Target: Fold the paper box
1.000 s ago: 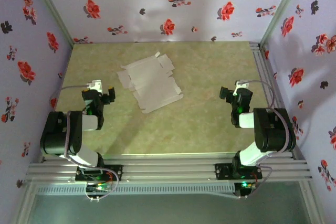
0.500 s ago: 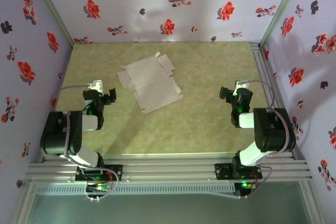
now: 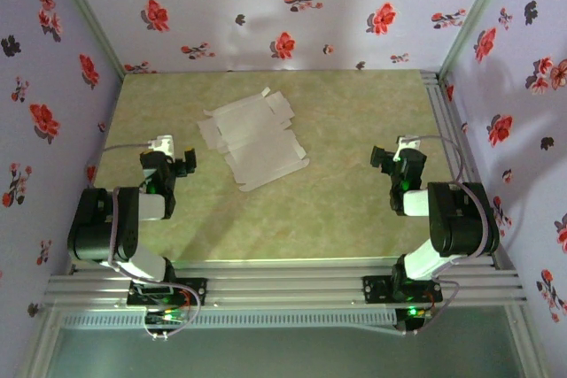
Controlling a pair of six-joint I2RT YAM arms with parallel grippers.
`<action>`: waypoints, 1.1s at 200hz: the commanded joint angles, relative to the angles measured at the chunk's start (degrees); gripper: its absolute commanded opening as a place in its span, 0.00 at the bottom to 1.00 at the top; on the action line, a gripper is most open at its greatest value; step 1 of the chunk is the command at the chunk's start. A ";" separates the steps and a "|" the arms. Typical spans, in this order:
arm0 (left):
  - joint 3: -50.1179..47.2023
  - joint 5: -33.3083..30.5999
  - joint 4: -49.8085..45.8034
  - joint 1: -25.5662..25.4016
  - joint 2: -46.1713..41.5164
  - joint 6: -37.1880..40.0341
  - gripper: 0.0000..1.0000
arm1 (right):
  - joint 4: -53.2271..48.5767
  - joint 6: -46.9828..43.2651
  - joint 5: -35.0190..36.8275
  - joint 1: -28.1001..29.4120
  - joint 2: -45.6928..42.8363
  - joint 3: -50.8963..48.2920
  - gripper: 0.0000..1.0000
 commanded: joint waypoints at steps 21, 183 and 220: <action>1.05 0.87 0.02 0.23 -0.08 0.90 1.00 | 0.77 0.56 0.44 -0.10 -0.53 0.65 0.99; 29.35 5.16 -62.93 -3.03 -14.26 -28.34 1.00 | -49.44 23.81 -13.24 4.95 -25.50 17.69 1.00; 34.53 11.17 -61.63 -2.34 -4.63 -32.39 1.00 | -52.92 25.52 -22.19 5.21 -26.62 18.38 0.99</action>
